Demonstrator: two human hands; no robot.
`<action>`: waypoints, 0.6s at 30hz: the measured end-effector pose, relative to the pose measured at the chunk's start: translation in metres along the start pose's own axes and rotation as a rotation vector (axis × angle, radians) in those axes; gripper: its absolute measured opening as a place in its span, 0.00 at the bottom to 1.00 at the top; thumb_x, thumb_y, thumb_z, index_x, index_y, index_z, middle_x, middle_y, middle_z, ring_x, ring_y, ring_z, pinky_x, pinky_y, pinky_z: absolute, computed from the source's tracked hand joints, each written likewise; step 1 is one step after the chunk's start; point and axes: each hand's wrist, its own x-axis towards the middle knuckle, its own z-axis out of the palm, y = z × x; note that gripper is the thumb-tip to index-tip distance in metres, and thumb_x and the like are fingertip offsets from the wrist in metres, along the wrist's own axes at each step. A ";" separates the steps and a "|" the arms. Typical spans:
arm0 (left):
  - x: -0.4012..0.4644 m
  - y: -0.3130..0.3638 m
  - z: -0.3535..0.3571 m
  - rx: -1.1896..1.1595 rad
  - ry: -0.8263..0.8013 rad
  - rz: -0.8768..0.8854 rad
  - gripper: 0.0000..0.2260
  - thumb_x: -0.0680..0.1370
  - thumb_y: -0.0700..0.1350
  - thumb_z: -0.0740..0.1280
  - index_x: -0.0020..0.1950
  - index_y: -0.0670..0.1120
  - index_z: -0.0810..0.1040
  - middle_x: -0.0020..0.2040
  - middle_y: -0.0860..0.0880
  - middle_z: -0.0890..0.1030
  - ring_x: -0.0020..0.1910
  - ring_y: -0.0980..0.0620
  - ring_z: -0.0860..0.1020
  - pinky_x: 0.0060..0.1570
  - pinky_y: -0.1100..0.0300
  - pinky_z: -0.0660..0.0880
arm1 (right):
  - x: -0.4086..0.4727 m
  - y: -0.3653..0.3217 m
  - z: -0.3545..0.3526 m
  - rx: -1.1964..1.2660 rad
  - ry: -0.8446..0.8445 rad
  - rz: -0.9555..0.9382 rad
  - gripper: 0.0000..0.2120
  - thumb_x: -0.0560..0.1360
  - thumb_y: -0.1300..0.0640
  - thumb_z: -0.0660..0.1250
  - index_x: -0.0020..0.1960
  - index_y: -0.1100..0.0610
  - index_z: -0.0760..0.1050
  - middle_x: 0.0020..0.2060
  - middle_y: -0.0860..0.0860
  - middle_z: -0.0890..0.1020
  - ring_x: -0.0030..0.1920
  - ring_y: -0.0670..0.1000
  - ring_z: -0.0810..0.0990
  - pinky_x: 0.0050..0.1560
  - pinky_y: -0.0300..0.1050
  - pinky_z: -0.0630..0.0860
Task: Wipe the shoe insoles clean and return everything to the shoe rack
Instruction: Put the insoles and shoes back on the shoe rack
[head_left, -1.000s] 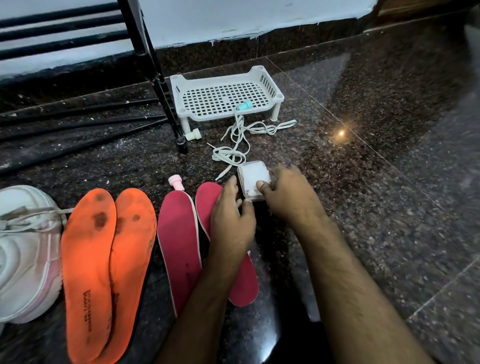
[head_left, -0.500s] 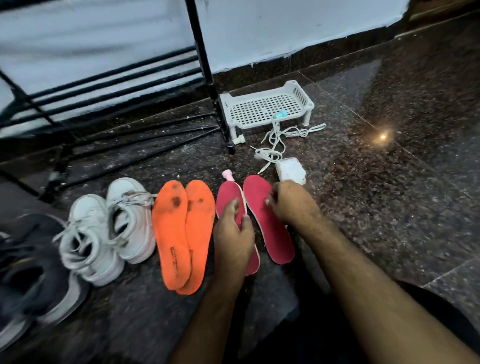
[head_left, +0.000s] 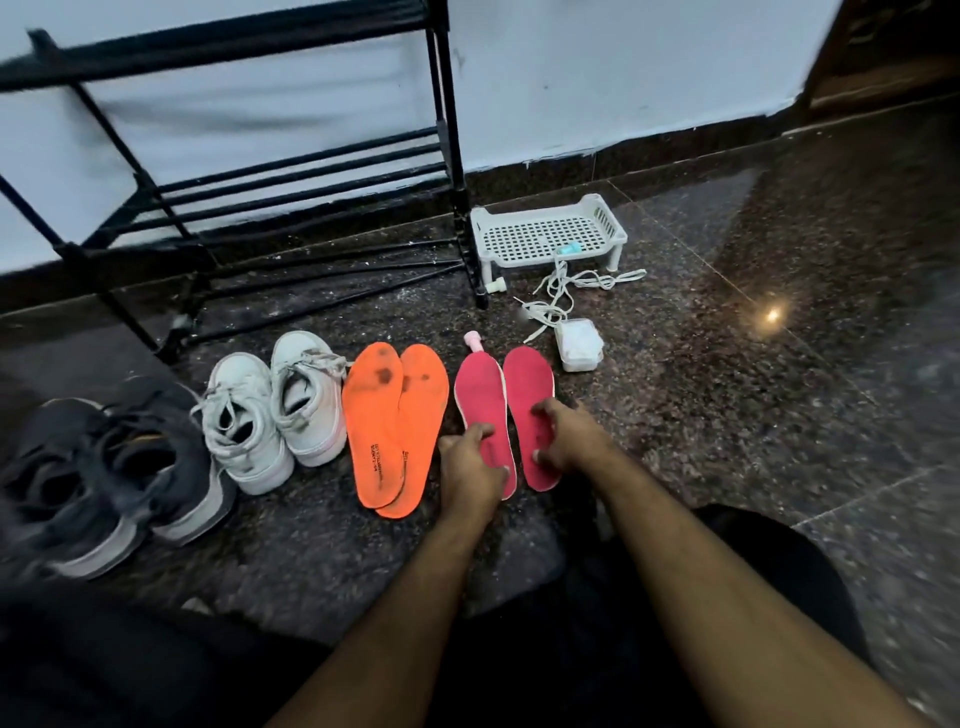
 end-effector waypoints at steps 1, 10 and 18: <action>0.000 -0.001 -0.002 -0.064 -0.020 -0.041 0.28 0.65 0.31 0.75 0.63 0.49 0.79 0.58 0.46 0.76 0.53 0.49 0.78 0.57 0.61 0.75 | -0.001 0.000 0.000 0.008 0.011 -0.007 0.35 0.70 0.55 0.76 0.74 0.49 0.66 0.66 0.57 0.75 0.62 0.56 0.78 0.64 0.42 0.72; -0.040 -0.026 -0.030 -0.552 -0.121 0.000 0.35 0.69 0.26 0.70 0.68 0.56 0.73 0.67 0.47 0.78 0.63 0.49 0.80 0.64 0.47 0.76 | -0.042 -0.015 0.004 0.184 0.156 -0.192 0.30 0.73 0.59 0.73 0.73 0.52 0.69 0.66 0.51 0.76 0.62 0.51 0.78 0.63 0.37 0.69; -0.065 -0.011 -0.091 -0.630 0.000 0.180 0.35 0.68 0.28 0.71 0.70 0.56 0.75 0.69 0.49 0.76 0.66 0.45 0.78 0.66 0.45 0.75 | -0.089 -0.045 0.010 0.349 0.306 -0.461 0.31 0.74 0.62 0.71 0.74 0.50 0.68 0.65 0.47 0.75 0.65 0.45 0.74 0.71 0.43 0.67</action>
